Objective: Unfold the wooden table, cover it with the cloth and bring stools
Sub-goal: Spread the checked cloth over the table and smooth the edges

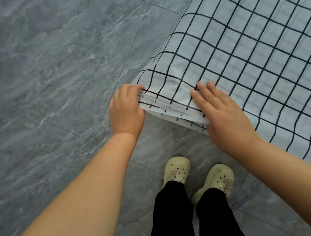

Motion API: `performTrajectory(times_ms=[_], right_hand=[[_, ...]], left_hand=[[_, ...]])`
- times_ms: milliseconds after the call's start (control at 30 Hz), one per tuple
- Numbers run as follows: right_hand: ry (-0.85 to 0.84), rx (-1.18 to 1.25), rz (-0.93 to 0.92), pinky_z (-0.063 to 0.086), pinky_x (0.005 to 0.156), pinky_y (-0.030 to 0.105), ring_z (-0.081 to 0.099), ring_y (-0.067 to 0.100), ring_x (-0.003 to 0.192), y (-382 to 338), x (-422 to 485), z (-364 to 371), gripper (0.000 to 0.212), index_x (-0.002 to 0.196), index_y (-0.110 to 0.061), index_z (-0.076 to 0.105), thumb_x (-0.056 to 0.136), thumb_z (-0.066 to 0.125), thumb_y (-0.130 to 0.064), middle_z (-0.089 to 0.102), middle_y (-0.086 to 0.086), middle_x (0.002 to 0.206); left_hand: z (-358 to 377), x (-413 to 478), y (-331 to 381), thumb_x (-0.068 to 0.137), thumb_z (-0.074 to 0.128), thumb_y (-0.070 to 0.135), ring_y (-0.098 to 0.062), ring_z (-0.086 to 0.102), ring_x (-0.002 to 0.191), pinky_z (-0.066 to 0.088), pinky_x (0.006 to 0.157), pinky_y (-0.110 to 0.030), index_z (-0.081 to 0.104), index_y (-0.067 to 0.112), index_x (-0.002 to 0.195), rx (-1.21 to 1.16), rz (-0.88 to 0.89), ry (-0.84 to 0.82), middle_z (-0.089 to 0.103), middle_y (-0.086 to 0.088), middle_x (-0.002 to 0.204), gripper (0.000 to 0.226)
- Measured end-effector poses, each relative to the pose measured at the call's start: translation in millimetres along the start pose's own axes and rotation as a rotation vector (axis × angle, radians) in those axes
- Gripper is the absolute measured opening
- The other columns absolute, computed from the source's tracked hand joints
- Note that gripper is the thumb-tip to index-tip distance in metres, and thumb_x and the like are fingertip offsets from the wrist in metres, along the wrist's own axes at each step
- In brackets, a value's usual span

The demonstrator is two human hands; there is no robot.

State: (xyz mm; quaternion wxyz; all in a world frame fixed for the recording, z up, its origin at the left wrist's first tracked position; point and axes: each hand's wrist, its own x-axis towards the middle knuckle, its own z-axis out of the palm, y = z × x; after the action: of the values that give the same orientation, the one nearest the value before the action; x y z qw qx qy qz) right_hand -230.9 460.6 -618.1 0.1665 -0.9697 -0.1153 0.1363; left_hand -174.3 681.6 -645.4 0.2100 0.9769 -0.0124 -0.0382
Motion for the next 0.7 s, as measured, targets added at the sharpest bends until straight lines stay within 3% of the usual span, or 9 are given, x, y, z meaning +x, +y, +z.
performTrajectory(times_ms=[133,233,333,400,533,600,700], right_hand=[[-0.063,-0.046,-0.037,0.011,0.114,0.044,0.007,0.032,0.144,-2,-2,0,0.070,0.146,-0.010,0.027,0.086,0.058,-0.029,0.015,0.015,0.155],[-0.052,-0.053,-0.031,0.011,0.114,0.042,0.009,0.029,0.144,-1,-2,-3,0.071,0.146,-0.015,0.029,0.089,0.040,-0.057,0.016,0.012,0.156],[0.081,0.039,0.016,0.020,0.113,0.040,0.022,0.028,0.140,1,5,-12,0.063,0.143,-0.014,0.034,0.092,0.038,-0.051,0.026,0.011,0.152],[0.164,0.055,0.038,0.021,0.113,0.042,0.023,0.029,0.140,6,15,-17,0.059,0.142,-0.013,0.036,0.093,0.041,-0.046,0.028,0.012,0.151],[0.126,-0.018,0.074,0.010,0.115,0.045,0.007,0.027,0.144,15,37,-14,0.061,0.148,-0.018,0.023,0.095,0.037,-0.045,0.013,0.011,0.156],[0.061,-0.076,0.074,0.002,0.115,0.044,-0.002,0.027,0.145,21,41,-5,0.063,0.150,-0.020,0.013,0.096,0.034,-0.045,0.004,0.010,0.158],[0.068,-0.204,0.041,-0.001,0.115,0.046,-0.002,0.029,0.144,27,42,9,0.067,0.150,-0.019,0.009,0.094,0.032,-0.047,0.002,0.012,0.157]], left_hand=[[9,0,-8,0.081,0.065,0.014,-0.026,0.048,0.110,0.035,0.090,-0.035,0.046,0.016,0.130,0.113,0.002,-0.150,0.051,-0.005,0.124,0.053],[11,-5,-11,0.083,0.065,0.025,-0.025,0.044,0.120,0.033,0.097,-0.038,0.032,0.018,0.143,0.151,0.096,-0.205,0.045,-0.005,0.136,0.069],[12,-7,-7,0.076,0.070,0.026,-0.024,0.025,0.138,0.025,0.110,-0.043,0.002,0.021,0.150,0.189,0.181,-0.334,0.020,-0.007,0.154,0.100],[11,-7,4,0.074,0.066,0.026,-0.022,0.009,0.144,0.018,0.114,-0.048,-0.008,0.023,0.148,0.047,0.233,-0.397,0.004,-0.005,0.158,0.105],[10,-5,35,0.074,0.046,0.023,-0.016,0.001,0.145,0.013,0.116,-0.045,-0.002,0.022,0.149,-0.172,0.414,-0.477,-0.006,0.000,0.158,0.089],[13,-5,43,0.078,0.044,0.023,-0.016,0.003,0.145,0.012,0.116,-0.037,0.002,0.023,0.150,-0.160,0.454,-0.499,-0.009,0.000,0.158,0.083],[22,-6,41,0.090,0.047,0.041,-0.018,0.004,0.145,0.018,0.112,-0.035,0.003,0.027,0.150,-0.090,0.469,-0.490,-0.014,-0.001,0.157,0.076]])
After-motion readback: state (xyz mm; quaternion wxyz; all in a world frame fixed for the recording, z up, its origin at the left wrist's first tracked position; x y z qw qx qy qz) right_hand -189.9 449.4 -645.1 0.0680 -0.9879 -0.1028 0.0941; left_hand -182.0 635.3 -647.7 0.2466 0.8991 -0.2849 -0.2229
